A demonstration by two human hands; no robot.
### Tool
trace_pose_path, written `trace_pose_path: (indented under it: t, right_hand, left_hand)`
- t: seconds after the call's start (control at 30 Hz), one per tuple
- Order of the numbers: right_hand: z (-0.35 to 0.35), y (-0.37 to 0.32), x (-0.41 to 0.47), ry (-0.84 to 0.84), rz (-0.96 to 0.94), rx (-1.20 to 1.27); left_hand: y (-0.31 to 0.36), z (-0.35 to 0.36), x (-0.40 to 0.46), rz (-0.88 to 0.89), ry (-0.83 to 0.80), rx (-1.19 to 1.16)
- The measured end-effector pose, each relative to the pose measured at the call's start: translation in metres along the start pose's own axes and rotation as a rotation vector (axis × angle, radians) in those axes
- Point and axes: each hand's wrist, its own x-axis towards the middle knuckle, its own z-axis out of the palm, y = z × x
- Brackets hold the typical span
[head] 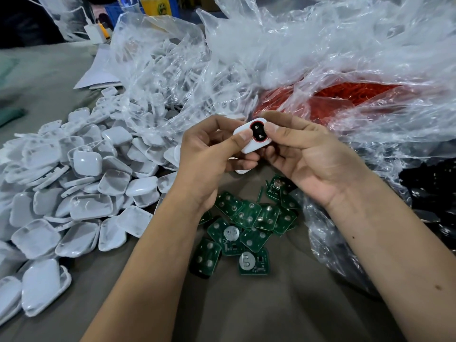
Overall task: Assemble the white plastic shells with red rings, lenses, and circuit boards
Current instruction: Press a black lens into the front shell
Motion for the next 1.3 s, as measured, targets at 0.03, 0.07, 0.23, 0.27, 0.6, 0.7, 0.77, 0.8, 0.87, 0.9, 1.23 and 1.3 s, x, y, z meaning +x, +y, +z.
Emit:
trace_pose_path:
  t: [0.03, 0.07, 0.23, 0.27, 0.6, 0.7, 0.77, 0.8, 0.87, 0.9, 1.23, 1.3]
  right_hand:
    - [-0.001, 0.000, 0.001, -0.017, -0.006, 0.009]
    - [-0.002, 0.000, 0.001, -0.035, -0.006, 0.020]
    - [0.000, 0.002, 0.002, -0.071, -0.079, 0.057]
    - [0.001, 0.002, 0.002, -0.063, -0.162, 0.000]
    - [0.002, 0.005, 0.002, 0.035, -0.814, -0.888]
    - [0.003, 0.004, 0.001, 0.010, -0.846, -0.942]
    - [0.003, 0.004, -0.001, 0.009, -0.874, -0.977]
    - [0.004, 0.004, -0.002, 0.009, -0.891, -0.998]
    - [0.006, 0.005, -0.004, 0.005, -0.921, -0.999]
    - [0.007, 0.006, -0.005, 0.009, -0.924, -0.960]
    - [0.005, 0.004, -0.004, 0.093, -0.982, -1.167]
    - [0.004, 0.005, -0.003, 0.087, -0.992, -1.193]
  left_hand:
    - [0.000, -0.001, 0.000, -0.021, -0.011, -0.024]
    - [0.001, -0.001, 0.000, -0.039, -0.022, -0.052]
    - [0.002, 0.001, 0.001, -0.089, -0.010, -0.166]
    - [0.001, 0.002, 0.002, -0.091, 0.016, -0.158]
    - [0.002, 0.007, 0.004, -0.296, -0.014, -0.469]
    - [0.002, 0.005, 0.004, -0.336, -0.010, -0.543]
    - [0.003, 0.006, 0.002, -0.359, -0.028, -0.587]
    - [0.003, 0.006, 0.002, -0.367, -0.035, -0.612]
    - [0.003, 0.007, 0.002, -0.372, -0.064, -0.654]
    - [0.003, 0.007, 0.002, -0.374, -0.090, -0.679]
    - [0.006, 0.010, 0.001, -0.355, -0.115, -0.779]
    - [0.005, 0.011, 0.001, -0.344, -0.090, -0.770]
